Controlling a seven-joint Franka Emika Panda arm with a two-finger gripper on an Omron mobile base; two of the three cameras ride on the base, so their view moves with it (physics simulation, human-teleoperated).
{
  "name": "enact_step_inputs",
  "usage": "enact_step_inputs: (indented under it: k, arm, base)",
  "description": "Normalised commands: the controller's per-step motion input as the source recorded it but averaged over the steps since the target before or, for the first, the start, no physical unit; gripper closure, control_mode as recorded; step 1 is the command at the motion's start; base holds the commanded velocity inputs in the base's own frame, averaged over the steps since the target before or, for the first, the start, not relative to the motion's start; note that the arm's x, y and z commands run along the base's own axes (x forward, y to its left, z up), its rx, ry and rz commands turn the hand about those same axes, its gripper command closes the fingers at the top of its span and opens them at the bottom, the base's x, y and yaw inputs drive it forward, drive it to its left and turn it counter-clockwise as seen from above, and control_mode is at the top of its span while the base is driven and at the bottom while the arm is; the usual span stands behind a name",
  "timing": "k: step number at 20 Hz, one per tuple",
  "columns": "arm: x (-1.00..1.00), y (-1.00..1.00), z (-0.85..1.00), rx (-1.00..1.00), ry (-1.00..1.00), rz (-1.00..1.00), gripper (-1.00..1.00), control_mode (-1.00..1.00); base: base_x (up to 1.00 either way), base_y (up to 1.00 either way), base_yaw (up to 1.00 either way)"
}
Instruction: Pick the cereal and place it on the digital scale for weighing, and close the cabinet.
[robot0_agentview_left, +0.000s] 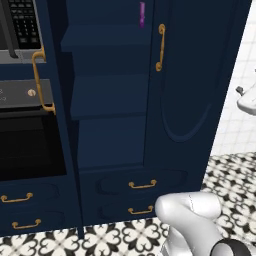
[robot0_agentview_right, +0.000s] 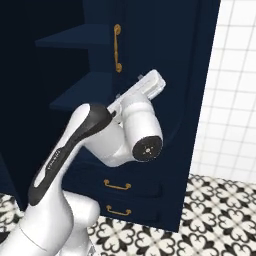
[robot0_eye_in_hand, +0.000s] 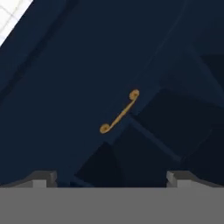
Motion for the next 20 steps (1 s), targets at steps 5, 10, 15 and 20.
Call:
enact_step_inputs:
  k: [5, 10, 15, 20]
  arm:
    - [-0.39, 1.00, -0.05, -0.99, 0.01, -0.04, -1.00, -1.00]
    - [-0.42, 0.97, 0.00, -1.00, -0.03, -0.05, -1.00, -1.00]
    - [-0.67, 0.99, -0.10, -0.97, -0.09, -0.01, -1.00, -1.00]
    - [-0.10, 1.00, -0.09, -0.72, -0.24, 0.01, -1.00, -1.00]
  base:
    - [0.00, 0.00, 0.00]
    - [0.00, 0.00, 0.00]
    - [0.00, 0.00, 0.00]
    - [0.00, 0.00, 0.00]
